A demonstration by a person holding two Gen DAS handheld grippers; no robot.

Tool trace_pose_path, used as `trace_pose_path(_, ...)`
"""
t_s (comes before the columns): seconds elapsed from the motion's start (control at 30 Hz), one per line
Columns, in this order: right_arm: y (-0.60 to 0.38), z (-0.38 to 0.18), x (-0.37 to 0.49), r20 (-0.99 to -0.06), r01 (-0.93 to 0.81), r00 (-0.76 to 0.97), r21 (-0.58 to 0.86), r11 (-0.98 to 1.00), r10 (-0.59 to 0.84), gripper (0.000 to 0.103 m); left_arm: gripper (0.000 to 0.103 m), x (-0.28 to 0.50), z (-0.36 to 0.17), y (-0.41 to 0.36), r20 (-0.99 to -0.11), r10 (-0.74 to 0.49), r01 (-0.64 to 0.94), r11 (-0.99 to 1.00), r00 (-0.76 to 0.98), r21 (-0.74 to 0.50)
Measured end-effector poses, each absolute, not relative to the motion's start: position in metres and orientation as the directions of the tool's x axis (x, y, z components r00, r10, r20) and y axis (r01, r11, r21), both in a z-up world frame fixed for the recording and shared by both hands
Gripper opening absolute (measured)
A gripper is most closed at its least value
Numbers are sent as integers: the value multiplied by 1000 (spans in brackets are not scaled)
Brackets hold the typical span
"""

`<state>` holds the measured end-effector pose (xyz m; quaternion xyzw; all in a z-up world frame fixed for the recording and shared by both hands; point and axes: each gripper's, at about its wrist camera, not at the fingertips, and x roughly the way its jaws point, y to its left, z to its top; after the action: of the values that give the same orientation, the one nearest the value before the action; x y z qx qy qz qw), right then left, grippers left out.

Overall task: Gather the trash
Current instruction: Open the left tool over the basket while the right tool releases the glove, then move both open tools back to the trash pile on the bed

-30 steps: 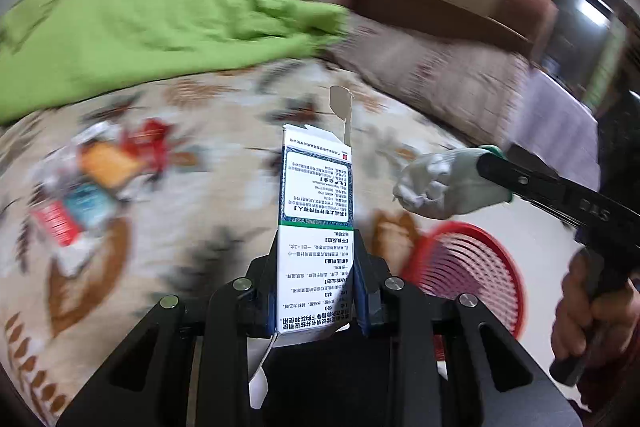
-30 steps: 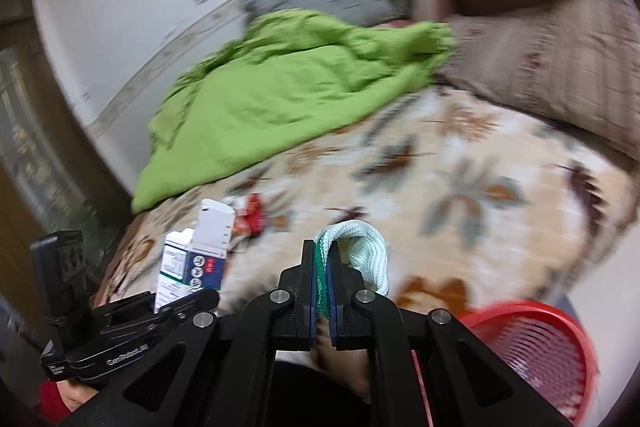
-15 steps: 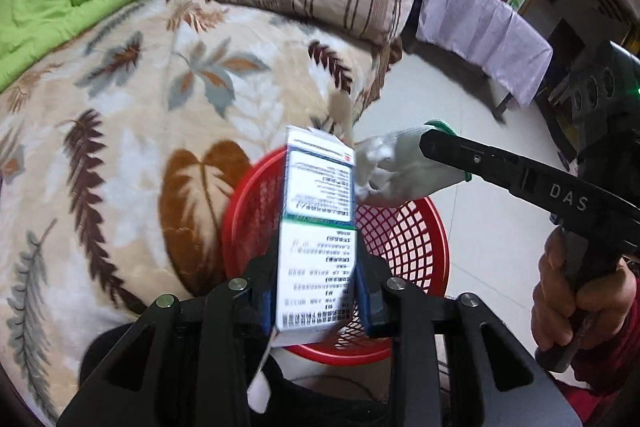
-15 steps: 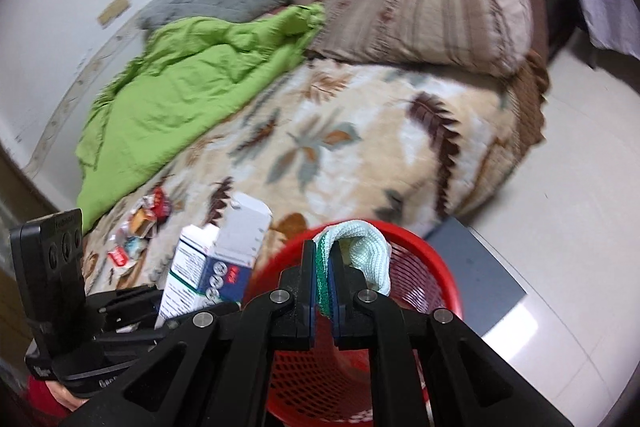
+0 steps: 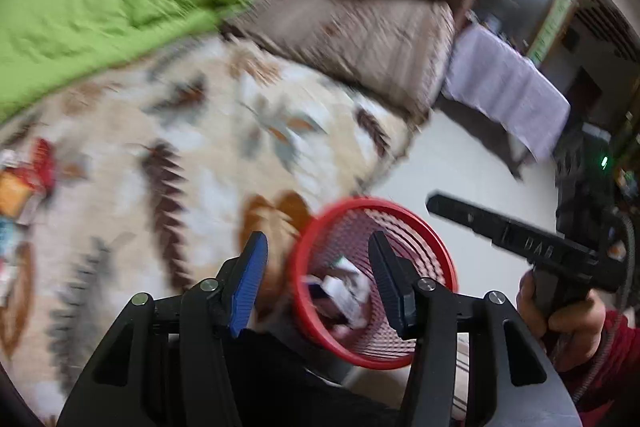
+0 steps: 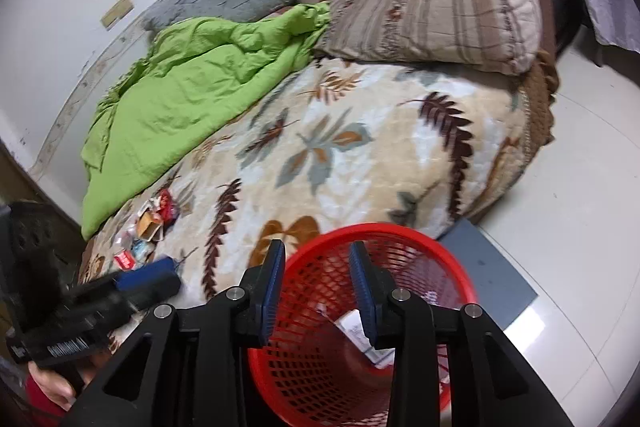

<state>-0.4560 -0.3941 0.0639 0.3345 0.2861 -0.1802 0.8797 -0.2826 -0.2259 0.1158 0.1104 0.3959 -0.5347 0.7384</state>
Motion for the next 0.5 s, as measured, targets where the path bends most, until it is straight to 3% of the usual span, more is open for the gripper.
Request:
trace_pose_path(0.1,-383,67,-439,-613,466,785,488,738,-90,37,56,-262,139,-189,-665,-716,833,489,214,-258)
trace_pose_path(0.3,-361,75,-408,-608,403,793,477,781,-37,37,56,-233,229,-81,-532,-821,701,502,204,-506)
trace_pose_path(0.4,-353,74,-397,-611,386,792,480,788,-15,37,69,-239,286,-31,-451,-877,678,434,167,-594)
trace_pose_path(0.5,-347,71,-388,-622,380,783,475,794,-3,37,70,-256,341,4,-418,-882,669,446,217,-595)
